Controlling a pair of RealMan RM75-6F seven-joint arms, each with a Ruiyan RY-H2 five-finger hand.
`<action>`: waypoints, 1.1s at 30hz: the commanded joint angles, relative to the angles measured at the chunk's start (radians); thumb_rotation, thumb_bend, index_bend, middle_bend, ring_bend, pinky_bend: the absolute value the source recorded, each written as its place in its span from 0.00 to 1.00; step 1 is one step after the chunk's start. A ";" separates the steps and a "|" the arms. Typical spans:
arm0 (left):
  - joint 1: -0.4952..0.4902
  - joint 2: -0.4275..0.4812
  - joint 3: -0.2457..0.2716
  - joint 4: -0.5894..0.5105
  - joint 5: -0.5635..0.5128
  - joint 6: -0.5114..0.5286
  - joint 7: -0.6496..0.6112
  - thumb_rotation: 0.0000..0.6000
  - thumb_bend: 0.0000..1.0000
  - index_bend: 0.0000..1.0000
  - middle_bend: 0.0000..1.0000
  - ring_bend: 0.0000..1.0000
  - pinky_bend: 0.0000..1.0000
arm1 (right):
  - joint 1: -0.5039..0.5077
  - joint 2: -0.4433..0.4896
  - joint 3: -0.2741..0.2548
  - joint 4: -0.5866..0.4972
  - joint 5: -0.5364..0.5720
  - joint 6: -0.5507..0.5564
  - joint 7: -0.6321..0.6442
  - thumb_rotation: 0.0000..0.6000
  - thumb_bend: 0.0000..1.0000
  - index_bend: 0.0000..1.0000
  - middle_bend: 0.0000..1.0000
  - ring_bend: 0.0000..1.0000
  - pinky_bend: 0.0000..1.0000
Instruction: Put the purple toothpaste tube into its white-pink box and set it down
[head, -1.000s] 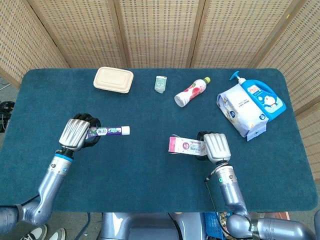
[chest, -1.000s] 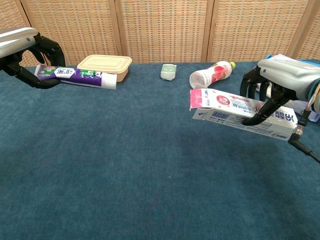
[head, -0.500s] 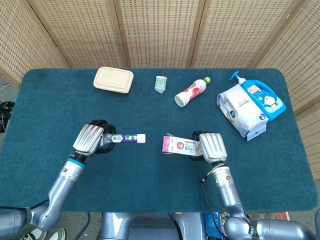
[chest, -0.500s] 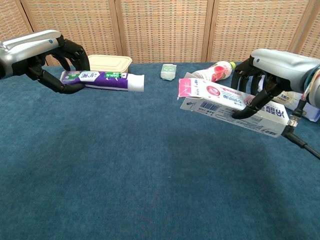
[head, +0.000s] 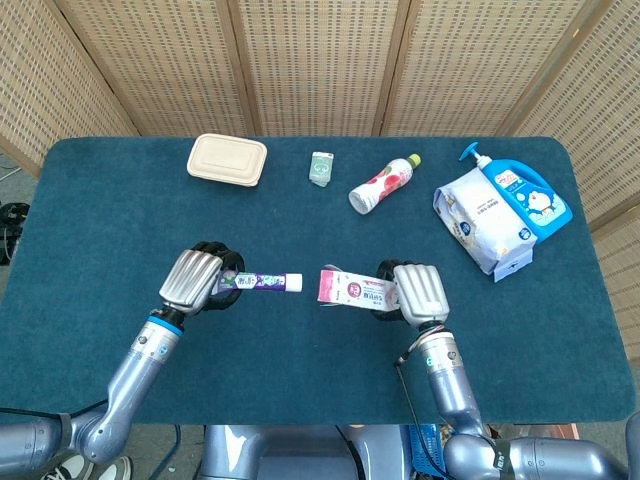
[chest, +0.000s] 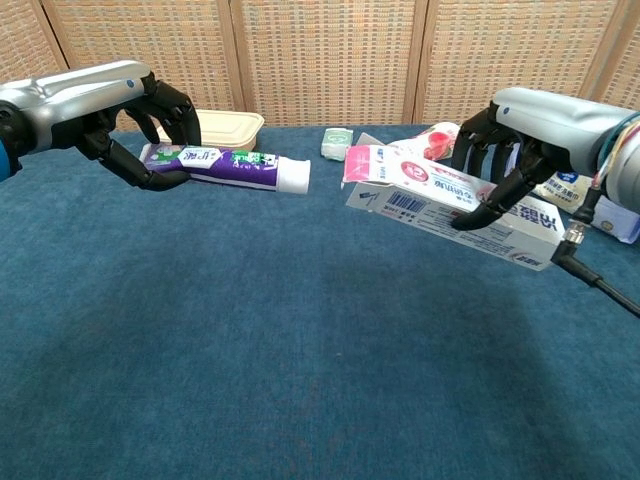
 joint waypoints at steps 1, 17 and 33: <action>-0.010 0.000 -0.004 -0.009 -0.011 -0.001 0.015 1.00 0.47 0.73 0.52 0.30 0.29 | 0.006 0.001 0.002 -0.012 -0.002 0.005 -0.007 1.00 0.21 0.61 0.55 0.49 0.49; -0.044 -0.061 -0.012 -0.014 -0.017 0.027 0.040 1.00 0.47 0.73 0.52 0.30 0.29 | 0.023 -0.014 -0.013 -0.053 -0.001 0.027 -0.036 1.00 0.21 0.61 0.55 0.49 0.49; -0.052 -0.058 -0.007 -0.036 -0.009 0.026 0.023 1.00 0.47 0.73 0.52 0.30 0.29 | 0.029 -0.033 -0.023 -0.034 0.012 0.025 -0.029 1.00 0.21 0.61 0.55 0.49 0.49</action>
